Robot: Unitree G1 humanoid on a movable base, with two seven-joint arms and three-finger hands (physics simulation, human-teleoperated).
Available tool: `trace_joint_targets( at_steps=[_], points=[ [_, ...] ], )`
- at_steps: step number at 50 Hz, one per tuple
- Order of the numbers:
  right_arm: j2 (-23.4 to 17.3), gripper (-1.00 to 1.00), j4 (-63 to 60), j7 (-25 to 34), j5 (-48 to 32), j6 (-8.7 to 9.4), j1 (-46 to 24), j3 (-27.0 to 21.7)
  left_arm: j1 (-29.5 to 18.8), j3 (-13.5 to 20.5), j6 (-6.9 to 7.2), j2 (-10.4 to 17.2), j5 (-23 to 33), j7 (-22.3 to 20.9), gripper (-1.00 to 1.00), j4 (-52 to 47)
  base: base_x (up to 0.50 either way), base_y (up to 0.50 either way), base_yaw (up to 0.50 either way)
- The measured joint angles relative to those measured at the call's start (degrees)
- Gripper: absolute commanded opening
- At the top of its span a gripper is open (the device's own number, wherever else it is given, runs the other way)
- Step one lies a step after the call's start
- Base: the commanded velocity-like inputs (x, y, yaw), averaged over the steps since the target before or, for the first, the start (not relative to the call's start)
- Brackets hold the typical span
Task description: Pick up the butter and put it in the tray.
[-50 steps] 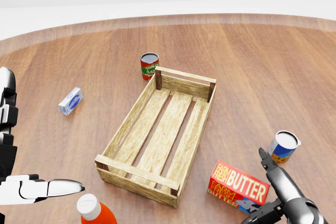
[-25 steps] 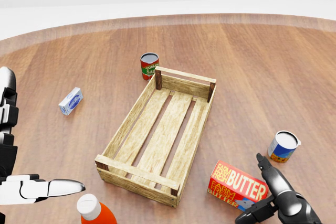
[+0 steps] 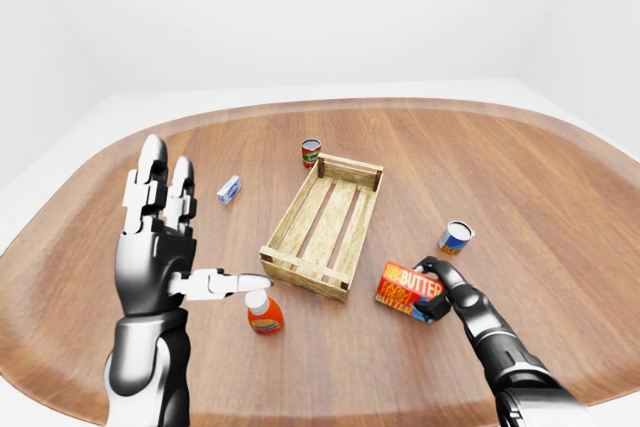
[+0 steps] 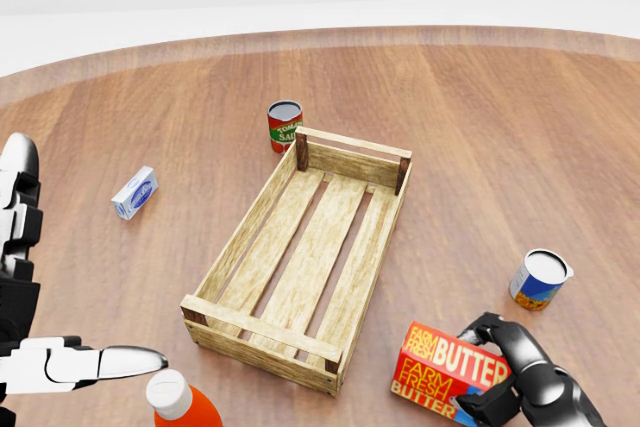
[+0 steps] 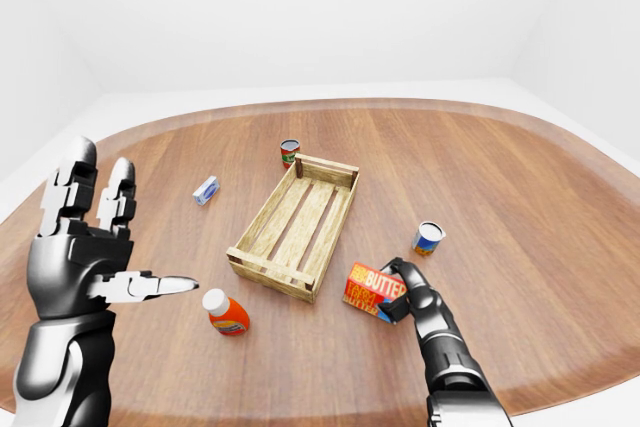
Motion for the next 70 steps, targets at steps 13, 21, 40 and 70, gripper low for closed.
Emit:
trace_joint_targets(
  at_steps=[13,21,40,70],
  points=[
    [0.12,-1.00,-7.90,1.47,-0.87,0.00,3.80,0.11,-0.01,0.09,0.00,-0.01,0.03,-0.05,1.00,-0.03,0.00,0.00,0.00],
    [0.65,-1.00,-23.69,5.82,-4.05,0.00,9.61,-1.14,0.09,-0.09,0.00,-0.06,0.19,-0.05,1.00,0.10,0.00,0.00,0.00],
    [3.12,-1.00,-55.58,18.75,-14.24,0.00,16.33,-3.71,-0.09,0.25,0.00,-0.01,0.01,0.02,1.00,-0.12,0.00,0.00,0.00],
    [3.83,-1.00,-53.27,17.66,-10.29,0.00,1.18,-1.12,-0.40,0.70,0.00,0.12,-0.51,0.11,1.00,-0.27,0.00,0.00,0.00]
  ],
)
